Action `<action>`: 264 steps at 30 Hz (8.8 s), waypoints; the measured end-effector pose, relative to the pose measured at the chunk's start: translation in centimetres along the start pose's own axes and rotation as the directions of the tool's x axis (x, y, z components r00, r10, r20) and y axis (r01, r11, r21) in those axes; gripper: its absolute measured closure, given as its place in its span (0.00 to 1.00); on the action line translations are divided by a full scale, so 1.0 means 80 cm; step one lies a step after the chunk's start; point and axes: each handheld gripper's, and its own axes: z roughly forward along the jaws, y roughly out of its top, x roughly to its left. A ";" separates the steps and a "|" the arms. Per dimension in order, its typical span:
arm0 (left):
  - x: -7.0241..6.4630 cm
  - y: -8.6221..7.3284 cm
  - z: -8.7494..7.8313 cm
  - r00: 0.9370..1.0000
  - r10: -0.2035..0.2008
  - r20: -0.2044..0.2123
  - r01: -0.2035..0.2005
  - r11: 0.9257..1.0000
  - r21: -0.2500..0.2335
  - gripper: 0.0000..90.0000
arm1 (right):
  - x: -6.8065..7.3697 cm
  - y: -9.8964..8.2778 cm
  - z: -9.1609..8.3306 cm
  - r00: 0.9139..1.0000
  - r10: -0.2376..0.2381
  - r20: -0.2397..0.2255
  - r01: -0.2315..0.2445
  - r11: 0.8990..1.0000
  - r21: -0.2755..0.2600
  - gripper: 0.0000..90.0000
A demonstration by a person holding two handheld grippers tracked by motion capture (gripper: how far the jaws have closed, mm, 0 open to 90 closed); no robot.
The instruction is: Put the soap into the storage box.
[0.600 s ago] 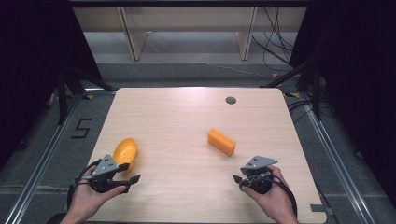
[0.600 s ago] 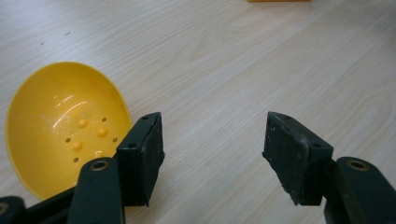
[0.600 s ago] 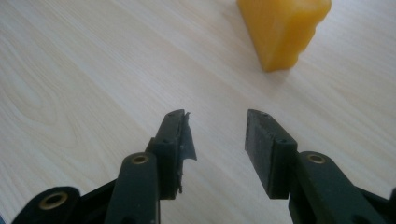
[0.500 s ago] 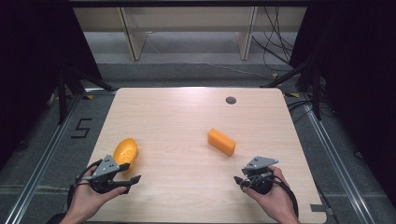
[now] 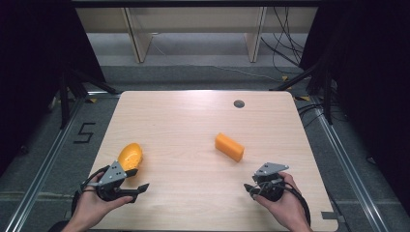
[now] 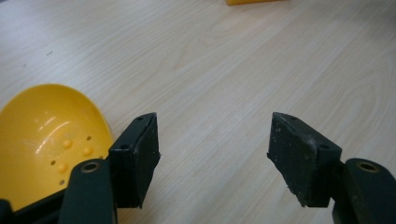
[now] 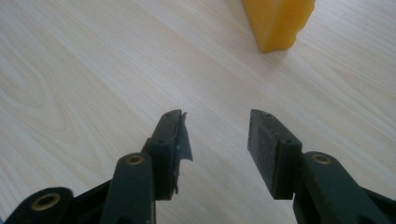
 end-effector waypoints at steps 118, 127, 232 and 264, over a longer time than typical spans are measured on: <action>-0.012 0.116 0.100 0.928 0.301 0.221 -0.290 0.954 -0.077 0.26 | -0.057 0.161 0.098 0.946 -0.276 -0.172 0.319 0.888 0.331 0.68; -0.009 0.127 0.074 0.911 0.294 0.290 -0.271 0.955 -0.120 0.27 | -0.014 0.152 0.054 0.857 -0.387 -0.340 0.472 0.854 0.218 0.69; 0.082 0.047 -0.007 0.834 -0.409 -0.369 0.468 0.880 0.082 0.68 | 0.001 0.044 -0.017 0.996 0.076 -0.037 -0.078 0.996 -0.045 0.66; 0.082 0.035 0.027 0.822 -0.406 -0.400 0.483 0.869 0.109 0.67 | 0.005 0.036 -0.014 0.996 0.083 -0.043 -0.085 0.996 -0.032 0.63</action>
